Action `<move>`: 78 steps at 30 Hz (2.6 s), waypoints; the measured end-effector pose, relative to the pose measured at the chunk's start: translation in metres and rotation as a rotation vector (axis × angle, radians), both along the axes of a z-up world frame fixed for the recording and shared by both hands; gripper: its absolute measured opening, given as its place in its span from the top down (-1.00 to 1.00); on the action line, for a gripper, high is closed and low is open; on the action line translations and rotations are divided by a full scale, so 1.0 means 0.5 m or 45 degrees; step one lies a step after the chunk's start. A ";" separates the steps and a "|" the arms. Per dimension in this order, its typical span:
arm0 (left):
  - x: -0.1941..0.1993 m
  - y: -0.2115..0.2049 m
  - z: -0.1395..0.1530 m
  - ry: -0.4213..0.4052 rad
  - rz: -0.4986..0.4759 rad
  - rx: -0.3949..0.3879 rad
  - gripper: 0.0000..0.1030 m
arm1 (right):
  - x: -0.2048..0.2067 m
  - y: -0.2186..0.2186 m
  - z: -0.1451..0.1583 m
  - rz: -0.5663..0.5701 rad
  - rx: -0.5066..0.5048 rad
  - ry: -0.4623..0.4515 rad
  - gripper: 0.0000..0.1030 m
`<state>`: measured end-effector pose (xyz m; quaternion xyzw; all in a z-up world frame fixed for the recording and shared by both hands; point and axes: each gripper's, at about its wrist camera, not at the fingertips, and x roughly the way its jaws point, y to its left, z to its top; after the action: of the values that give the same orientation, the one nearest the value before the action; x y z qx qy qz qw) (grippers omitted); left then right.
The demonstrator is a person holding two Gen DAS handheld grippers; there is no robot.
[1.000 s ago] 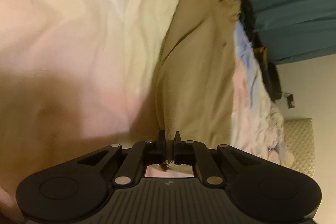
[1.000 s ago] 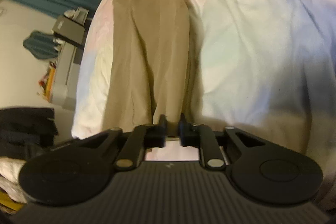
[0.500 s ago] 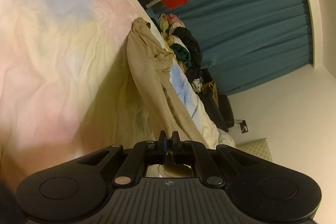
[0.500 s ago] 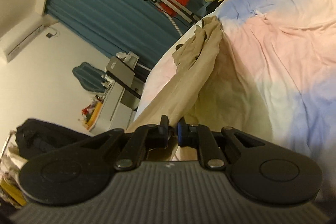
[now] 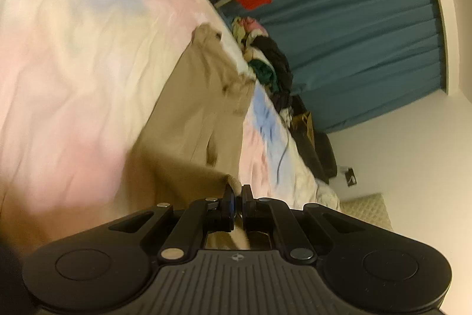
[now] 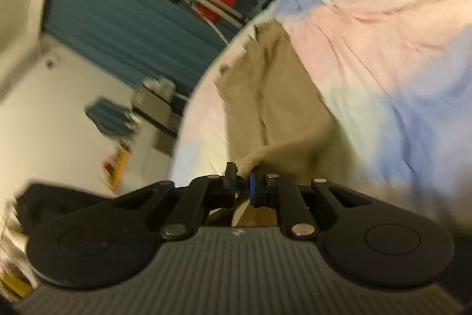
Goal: Fold clothes
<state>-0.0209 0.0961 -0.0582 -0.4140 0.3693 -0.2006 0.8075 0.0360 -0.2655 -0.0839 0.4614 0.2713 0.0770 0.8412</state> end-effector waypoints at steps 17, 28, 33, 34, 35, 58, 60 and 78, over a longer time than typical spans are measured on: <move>0.450 -0.131 -0.075 -0.215 0.069 0.401 0.90 | 0.467 -0.051 -0.172 -0.064 -0.034 0.002 0.78; 0.530 -0.163 -0.199 -0.241 -0.045 0.572 0.87 | 0.545 -0.029 -0.250 -0.042 -0.267 0.081 0.72; 0.499 -0.179 -0.179 -0.293 -0.097 0.669 0.29 | 0.535 0.013 -0.209 0.005 -0.470 0.046 0.10; 0.490 -0.184 -0.172 -0.313 -0.107 0.695 0.00 | 0.528 0.020 -0.200 0.017 -0.491 0.025 -0.39; 0.481 -0.189 -0.165 -0.333 -0.117 0.721 -0.11 | 0.520 0.027 -0.192 0.027 -0.507 0.002 -0.60; 0.455 -0.297 -0.205 -0.402 -0.211 1.002 -0.48 | 0.526 0.136 -0.234 0.125 -0.824 -0.054 0.28; 0.445 -0.294 -0.194 -0.404 -0.201 0.993 -0.48 | 0.511 0.138 -0.220 0.120 -0.842 -0.055 0.27; 0.227 -0.151 -0.190 0.165 -0.088 0.109 -0.54 | 0.243 0.106 -0.143 0.084 -0.228 0.037 -0.65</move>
<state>0.0929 0.0205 -0.1530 -0.3783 0.4431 -0.1853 0.7914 0.1577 -0.2125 -0.1553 0.3763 0.3044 0.0734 0.8720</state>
